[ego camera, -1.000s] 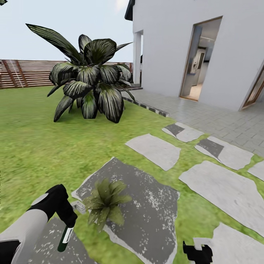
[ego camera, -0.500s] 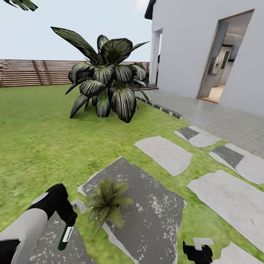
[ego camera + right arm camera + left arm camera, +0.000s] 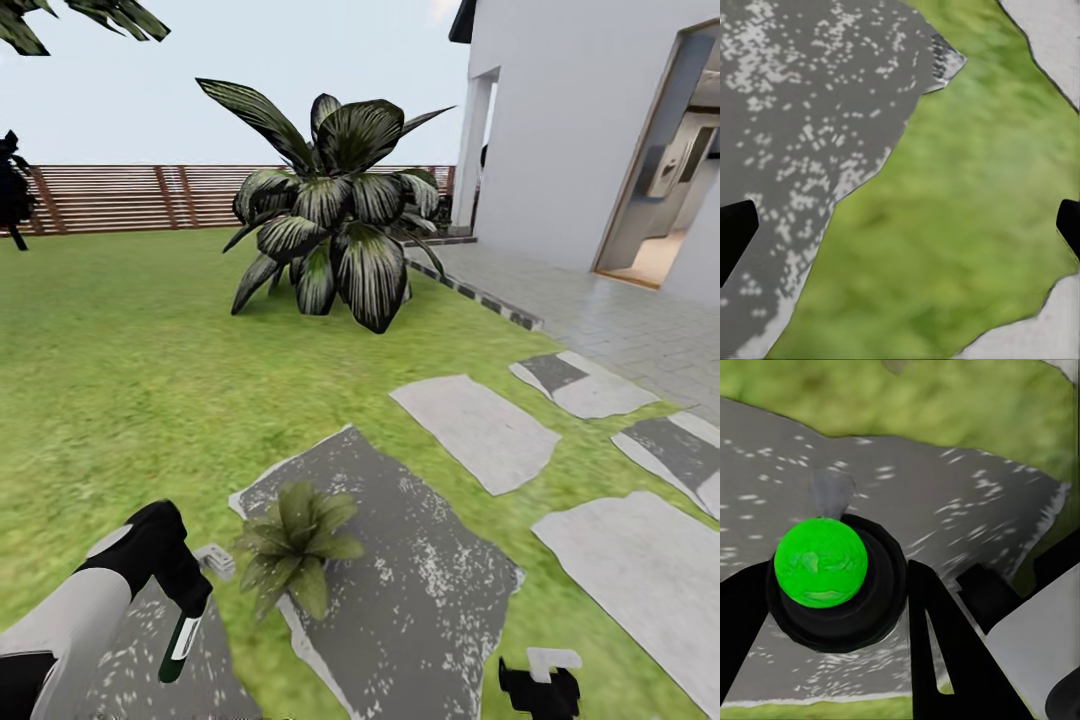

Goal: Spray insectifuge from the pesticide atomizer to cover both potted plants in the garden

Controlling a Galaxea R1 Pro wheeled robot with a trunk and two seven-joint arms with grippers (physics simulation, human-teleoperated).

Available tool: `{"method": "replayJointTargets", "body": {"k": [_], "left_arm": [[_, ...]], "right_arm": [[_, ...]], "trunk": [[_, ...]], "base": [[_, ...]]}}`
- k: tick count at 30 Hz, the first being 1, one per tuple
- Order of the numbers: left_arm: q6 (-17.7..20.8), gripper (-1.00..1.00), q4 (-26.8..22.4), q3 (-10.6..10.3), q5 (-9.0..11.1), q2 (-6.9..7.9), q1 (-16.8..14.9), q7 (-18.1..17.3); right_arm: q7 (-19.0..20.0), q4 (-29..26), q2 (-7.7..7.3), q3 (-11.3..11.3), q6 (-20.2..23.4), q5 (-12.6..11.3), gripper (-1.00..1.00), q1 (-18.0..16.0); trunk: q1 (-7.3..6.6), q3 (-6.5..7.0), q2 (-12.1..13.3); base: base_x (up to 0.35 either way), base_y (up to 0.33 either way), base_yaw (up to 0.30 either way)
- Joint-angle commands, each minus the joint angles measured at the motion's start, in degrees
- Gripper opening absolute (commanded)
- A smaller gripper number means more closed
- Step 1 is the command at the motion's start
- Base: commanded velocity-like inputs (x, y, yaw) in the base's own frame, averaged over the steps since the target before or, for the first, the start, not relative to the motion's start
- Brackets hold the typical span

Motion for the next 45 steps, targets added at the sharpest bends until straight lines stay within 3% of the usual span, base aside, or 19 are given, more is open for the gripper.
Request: {"method": "replayJointTargets", "body": {"k": [1, 7, 28, 45], "left_arm": [[0.5, -1.0, -0.1, 0.2, -0.4, -0.05, 0.0, -0.3], [0.5, -1.0, -0.1, 0.4, -0.3, -0.05, 0.0, 2.0], [0.5, -1.0, -0.1, 0.5, -0.3, -0.13, 0.0, 2.1], [0.5, -1.0, 0.0, 0.4, -0.3, -0.11, 0.0, 2.1]], "right_arm": [[-0.2, 0.1, 0.0, -0.4, -0.2, 0.6, 1.0, 0.0], [-0.2, 0.1, 0.0, -0.4, -0.2, 0.6, 1.0, 0.0], [-0.2, 0.1, 0.05, -0.4, -0.2, 0.6, 1.0, 0.1], [-0.2, 0.0, -0.05, -0.4, -0.2, 0.5, 1.0, 0.4]], "trunk": [[-0.01, -0.05, 0.0], [-0.01, -0.05, 0.0], [-0.01, -0.05, 0.0], [-0.01, -0.05, 0.0]], "base": [[0.014, -0.275, 0.275], [0.003, -0.275, 0.275], [0.005, -0.277, 0.274], [0.114, -0.288, 0.048]]}}
